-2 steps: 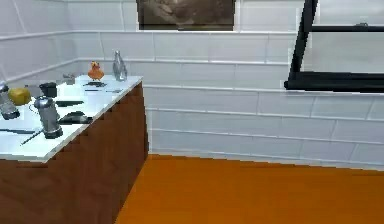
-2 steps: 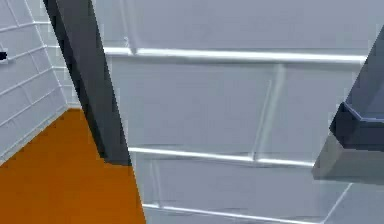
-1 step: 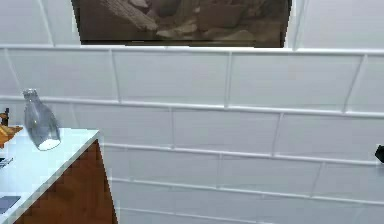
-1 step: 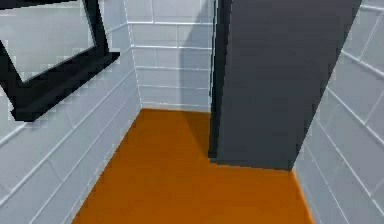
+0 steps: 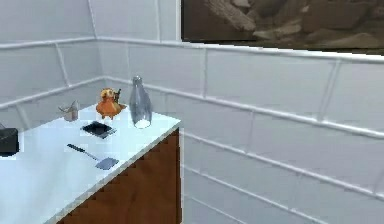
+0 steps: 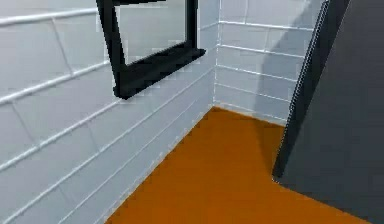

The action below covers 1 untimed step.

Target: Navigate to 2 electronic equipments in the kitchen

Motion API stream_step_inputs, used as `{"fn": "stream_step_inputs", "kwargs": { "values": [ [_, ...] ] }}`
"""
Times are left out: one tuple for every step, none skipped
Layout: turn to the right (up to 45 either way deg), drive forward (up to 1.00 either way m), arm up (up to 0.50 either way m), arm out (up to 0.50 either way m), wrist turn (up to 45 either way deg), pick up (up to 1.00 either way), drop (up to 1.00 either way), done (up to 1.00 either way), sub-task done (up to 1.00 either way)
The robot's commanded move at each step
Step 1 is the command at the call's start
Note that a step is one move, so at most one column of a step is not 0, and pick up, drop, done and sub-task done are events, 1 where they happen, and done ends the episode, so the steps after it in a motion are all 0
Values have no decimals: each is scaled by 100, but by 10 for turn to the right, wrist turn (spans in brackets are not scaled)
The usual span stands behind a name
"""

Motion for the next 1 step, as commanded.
{"fn": "stream_step_inputs", "kwargs": {
  "values": [
    [0, 5, 0, 0, 0, 0, 0, 0, 0]
  ]
}}
